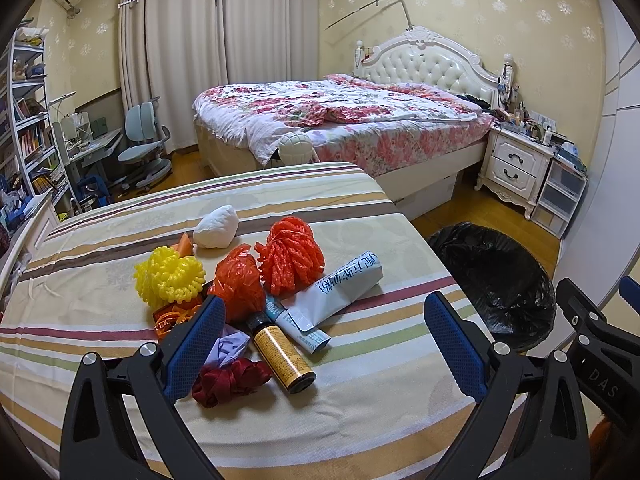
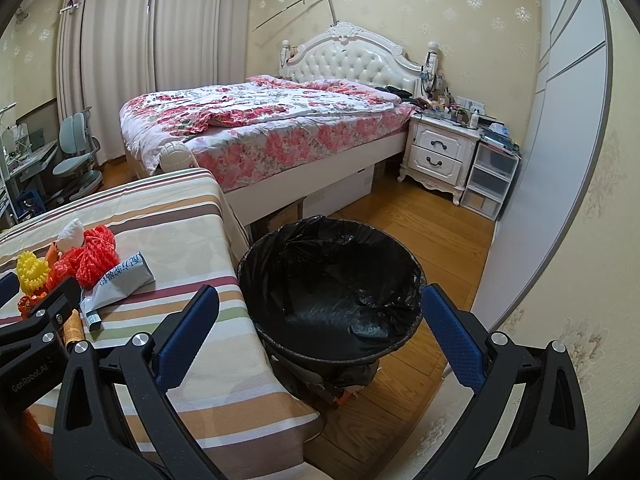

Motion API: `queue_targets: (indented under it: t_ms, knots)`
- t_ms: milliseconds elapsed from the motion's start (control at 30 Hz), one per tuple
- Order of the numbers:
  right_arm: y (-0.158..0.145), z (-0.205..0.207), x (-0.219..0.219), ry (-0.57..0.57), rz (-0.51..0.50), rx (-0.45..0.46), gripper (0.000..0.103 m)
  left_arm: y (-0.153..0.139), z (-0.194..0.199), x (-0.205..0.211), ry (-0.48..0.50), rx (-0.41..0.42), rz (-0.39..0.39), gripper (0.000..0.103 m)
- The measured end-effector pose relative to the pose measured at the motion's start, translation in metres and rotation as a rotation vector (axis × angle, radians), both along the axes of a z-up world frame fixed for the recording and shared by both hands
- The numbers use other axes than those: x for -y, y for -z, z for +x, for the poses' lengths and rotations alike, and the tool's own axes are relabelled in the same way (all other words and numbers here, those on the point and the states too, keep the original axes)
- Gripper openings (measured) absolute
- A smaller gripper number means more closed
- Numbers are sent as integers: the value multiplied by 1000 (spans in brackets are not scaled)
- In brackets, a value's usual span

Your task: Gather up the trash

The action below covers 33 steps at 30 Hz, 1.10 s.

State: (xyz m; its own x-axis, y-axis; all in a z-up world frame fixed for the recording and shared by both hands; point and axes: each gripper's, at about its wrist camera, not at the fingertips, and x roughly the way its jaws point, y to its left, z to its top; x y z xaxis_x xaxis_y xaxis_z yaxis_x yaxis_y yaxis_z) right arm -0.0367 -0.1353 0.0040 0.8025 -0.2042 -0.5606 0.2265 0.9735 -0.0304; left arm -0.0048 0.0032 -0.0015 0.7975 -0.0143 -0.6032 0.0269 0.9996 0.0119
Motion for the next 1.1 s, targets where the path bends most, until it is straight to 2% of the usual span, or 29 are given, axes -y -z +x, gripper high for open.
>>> queue_targets:
  t_ms: [667, 900, 1100]
  knots:
    - [3, 2, 1, 0, 1, -2, 99, 4, 1, -2, 6, -6, -14, 97]
    - [5, -4, 6, -3, 9, -10, 99, 15, -4, 0, 14, -12, 11, 97]
    - [6, -6, 4, -17, 26, -30, 99, 12, -3, -8, 0, -28, 21, 96]
